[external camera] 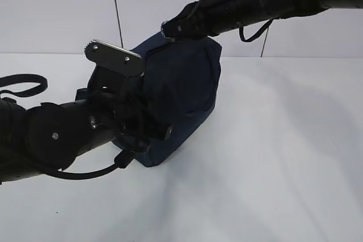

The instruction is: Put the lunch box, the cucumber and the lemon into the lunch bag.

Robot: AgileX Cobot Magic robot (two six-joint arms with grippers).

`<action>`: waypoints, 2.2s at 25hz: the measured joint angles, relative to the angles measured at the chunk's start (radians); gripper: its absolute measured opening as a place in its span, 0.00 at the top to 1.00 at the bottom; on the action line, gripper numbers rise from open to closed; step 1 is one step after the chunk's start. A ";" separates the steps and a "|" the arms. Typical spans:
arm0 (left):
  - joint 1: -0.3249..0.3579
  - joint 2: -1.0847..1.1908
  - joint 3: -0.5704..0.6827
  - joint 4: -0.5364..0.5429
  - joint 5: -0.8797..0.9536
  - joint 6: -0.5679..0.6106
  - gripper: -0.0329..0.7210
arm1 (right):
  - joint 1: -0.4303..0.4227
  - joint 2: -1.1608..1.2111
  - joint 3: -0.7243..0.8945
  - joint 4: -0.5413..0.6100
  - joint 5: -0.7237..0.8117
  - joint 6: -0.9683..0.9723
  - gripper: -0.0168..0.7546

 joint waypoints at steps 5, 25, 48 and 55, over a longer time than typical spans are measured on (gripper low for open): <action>0.000 0.000 -0.004 0.002 0.029 0.000 0.94 | 0.000 0.000 -0.002 -0.004 -0.060 0.000 0.95; 0.000 -0.120 0.124 -0.067 0.076 0.026 0.94 | 0.000 0.000 -0.002 -0.085 -0.117 0.017 0.95; -0.002 -0.126 0.124 -0.176 0.058 0.154 0.94 | -0.150 0.057 -0.016 -0.100 0.065 0.823 0.95; -0.002 -0.126 0.127 -0.182 0.041 0.154 0.94 | -0.174 0.075 -0.016 0.012 0.091 0.876 0.95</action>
